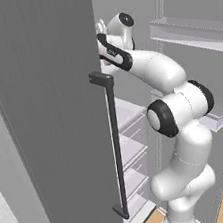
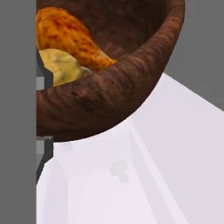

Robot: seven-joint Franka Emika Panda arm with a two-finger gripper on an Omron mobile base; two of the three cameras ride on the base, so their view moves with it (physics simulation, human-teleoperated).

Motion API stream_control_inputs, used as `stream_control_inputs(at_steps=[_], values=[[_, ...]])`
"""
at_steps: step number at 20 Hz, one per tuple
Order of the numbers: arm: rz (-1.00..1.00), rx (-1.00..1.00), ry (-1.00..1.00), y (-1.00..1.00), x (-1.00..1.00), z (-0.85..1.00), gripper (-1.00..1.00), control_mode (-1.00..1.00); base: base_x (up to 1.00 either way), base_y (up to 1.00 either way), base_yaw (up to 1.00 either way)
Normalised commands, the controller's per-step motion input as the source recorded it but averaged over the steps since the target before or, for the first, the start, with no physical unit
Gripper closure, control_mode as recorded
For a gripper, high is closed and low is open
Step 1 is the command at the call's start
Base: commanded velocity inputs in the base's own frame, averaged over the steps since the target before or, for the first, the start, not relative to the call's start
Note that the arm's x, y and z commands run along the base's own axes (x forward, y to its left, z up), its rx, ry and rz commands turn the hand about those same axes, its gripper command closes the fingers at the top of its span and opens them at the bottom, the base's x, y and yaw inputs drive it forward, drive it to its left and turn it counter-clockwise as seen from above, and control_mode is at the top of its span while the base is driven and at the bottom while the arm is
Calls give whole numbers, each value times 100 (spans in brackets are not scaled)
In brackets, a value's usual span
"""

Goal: Pick the chicken drumstick and squash from their plates and place them in the bowl. Then put the bowl in the fridge.

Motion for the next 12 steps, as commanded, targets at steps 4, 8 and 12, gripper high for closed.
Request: stream_control_inputs(at_steps=[4, 8, 12], values=[[0, 0, 0, 0, 13, 0, -100, -100, 0, 0, 0], [0, 0, 0, 0, -11, 3, -100, -100, 0, 0, 0], [0, 0, -2, 0, -70, 20, -100, -100, 0, 0, 0]])
